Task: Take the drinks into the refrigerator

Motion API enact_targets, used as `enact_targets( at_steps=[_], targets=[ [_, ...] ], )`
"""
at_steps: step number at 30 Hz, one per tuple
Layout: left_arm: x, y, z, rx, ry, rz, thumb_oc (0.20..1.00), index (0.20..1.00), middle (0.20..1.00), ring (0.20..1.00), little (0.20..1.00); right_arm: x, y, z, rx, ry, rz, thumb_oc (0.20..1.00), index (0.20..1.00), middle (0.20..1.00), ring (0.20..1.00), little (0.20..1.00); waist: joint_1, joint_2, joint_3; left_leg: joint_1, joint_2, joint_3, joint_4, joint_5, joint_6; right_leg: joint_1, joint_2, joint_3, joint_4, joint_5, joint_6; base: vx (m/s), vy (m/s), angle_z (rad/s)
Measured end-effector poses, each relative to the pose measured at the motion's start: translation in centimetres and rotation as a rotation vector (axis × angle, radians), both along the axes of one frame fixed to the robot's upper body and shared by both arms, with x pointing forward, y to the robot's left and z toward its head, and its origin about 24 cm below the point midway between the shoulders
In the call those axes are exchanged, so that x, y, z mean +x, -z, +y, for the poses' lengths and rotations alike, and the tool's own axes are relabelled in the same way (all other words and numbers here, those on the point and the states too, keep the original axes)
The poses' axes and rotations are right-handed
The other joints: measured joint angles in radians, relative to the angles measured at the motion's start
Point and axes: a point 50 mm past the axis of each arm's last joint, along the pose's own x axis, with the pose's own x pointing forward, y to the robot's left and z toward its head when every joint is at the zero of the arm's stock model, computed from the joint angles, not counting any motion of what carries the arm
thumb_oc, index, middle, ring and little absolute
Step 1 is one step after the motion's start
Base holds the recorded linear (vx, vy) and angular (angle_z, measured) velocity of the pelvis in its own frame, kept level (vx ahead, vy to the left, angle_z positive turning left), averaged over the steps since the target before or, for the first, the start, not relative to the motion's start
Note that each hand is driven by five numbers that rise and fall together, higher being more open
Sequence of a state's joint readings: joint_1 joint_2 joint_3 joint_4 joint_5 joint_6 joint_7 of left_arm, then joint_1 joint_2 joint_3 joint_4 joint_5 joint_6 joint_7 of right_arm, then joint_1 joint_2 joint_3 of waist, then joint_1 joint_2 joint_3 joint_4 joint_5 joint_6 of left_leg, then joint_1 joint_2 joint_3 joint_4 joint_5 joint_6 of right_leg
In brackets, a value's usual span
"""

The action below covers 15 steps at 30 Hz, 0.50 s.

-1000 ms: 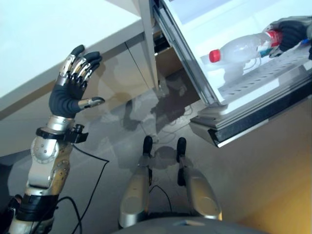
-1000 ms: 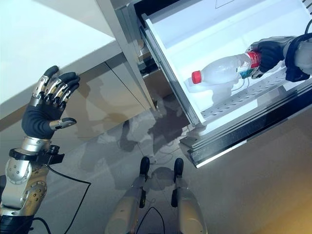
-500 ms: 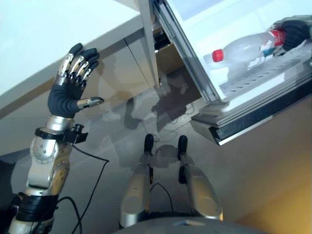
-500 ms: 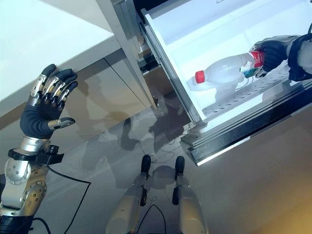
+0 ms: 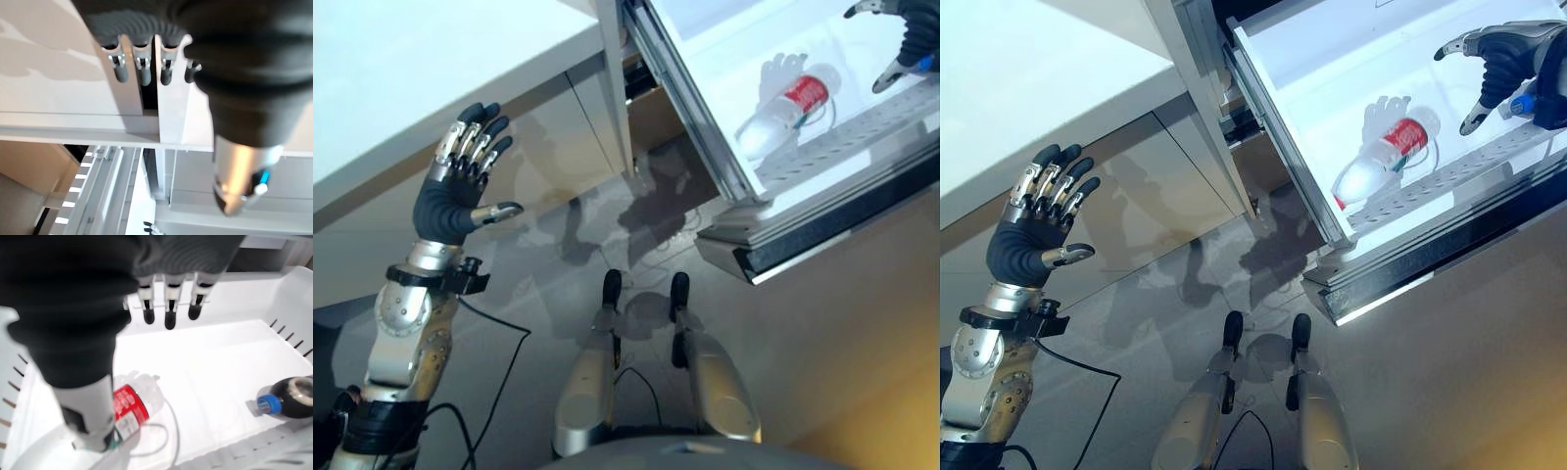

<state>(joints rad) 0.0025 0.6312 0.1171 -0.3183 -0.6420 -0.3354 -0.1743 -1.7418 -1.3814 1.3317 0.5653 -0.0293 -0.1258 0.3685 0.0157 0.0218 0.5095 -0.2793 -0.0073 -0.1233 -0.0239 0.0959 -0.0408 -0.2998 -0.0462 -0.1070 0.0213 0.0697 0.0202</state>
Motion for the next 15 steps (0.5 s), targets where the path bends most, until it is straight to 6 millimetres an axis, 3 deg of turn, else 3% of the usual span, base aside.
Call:
enact_targets(
  at_steps=[9, 15],
  targets=[
    [0.0, 0.0, 0.0, -0.001, 0.001, -0.001, 1.000, 1.000, 1.000, 1.000, 1.000, 0.0, -0.1, 0.2, -0.001, -0.007, -0.002, 1.000, 1.000, 1.000, 1.000, 1.000, -0.001, 0.000, 0.000, 0.000, 0.003, -0.001, 0.000, 0.005, -0.002, -0.005, 0.003, 0.000, 0.011, 0.001, -0.001, 0.00, 0.000, 0.00],
    [0.3, -0.3, -0.1, 0.000, 0.006, -0.007, 1.000, 1.000, 1.000, 1.000, 1.000, -0.8, -1.3, 2.7, -0.006, -0.115, -0.030, 1.000, 1.000, 1.000, 1.000, 1.000, -0.003, -0.001, 0.000, 0.007, 0.004, 0.007, 0.002, 0.006, -0.002, -0.001, 0.006, 0.003, 0.016, 0.005, -0.006, 0.00, 0.018, -0.02]
  ],
)
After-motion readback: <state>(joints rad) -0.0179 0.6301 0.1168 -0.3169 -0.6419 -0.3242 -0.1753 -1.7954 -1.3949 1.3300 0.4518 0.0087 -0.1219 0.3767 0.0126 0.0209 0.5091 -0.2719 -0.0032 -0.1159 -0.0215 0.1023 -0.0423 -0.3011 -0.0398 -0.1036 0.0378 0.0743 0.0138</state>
